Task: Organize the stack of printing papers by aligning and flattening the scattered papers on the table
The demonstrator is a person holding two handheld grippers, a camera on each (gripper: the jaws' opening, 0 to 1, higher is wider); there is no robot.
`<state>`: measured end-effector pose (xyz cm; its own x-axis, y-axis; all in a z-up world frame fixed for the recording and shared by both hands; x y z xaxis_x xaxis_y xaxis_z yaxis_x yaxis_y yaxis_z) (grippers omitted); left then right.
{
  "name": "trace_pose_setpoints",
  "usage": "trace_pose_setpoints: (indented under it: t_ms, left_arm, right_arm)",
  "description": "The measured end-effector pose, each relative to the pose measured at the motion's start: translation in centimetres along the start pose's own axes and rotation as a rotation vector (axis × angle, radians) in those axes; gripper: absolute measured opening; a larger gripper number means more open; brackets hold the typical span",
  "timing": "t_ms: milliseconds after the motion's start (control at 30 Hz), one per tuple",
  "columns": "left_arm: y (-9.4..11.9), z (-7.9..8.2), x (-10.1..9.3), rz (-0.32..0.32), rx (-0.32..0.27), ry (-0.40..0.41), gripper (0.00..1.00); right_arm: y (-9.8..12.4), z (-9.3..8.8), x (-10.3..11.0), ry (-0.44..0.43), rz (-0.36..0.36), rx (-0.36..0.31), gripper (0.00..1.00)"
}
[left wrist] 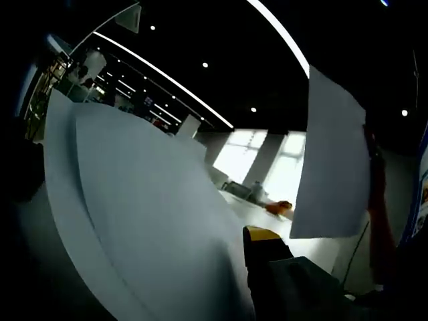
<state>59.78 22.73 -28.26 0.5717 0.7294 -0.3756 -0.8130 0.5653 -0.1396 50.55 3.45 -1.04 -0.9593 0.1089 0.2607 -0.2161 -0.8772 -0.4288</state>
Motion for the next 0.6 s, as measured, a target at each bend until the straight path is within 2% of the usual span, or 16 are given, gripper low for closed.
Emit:
trace_pose_setpoints:
  t_ms: [233,433,600]
  left_arm:
    - [0.0,0.0,0.0,0.000,-0.001,0.000,0.20]
    - [0.0,0.0,0.0,0.000,-0.001,0.000,0.20]
    - [0.0,0.0,0.1,0.000,-0.001,0.000,0.20]
  right_arm:
    - [0.1,0.4,0.3,-0.004,0.017,-0.015,0.00]
    - [-0.1,-0.7,-0.5,-0.008,-0.007,0.012,0.00]
    - [-0.4,-4.4,-3.0,0.067,-0.120,0.138,0.00]
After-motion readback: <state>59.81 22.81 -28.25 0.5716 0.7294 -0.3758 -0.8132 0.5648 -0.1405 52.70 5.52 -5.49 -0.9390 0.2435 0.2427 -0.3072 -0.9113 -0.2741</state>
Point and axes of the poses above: the point that each gripper's makers call its tool centre point, and the gripper's own axes: y roughly backward along the fingers, x roughly to its left, z roughly out of its top, the point moved 1 cm from there along y, roughly backward along the fingers, and after that the axes turned 7 degrees about -y, right-handed, at the moved point
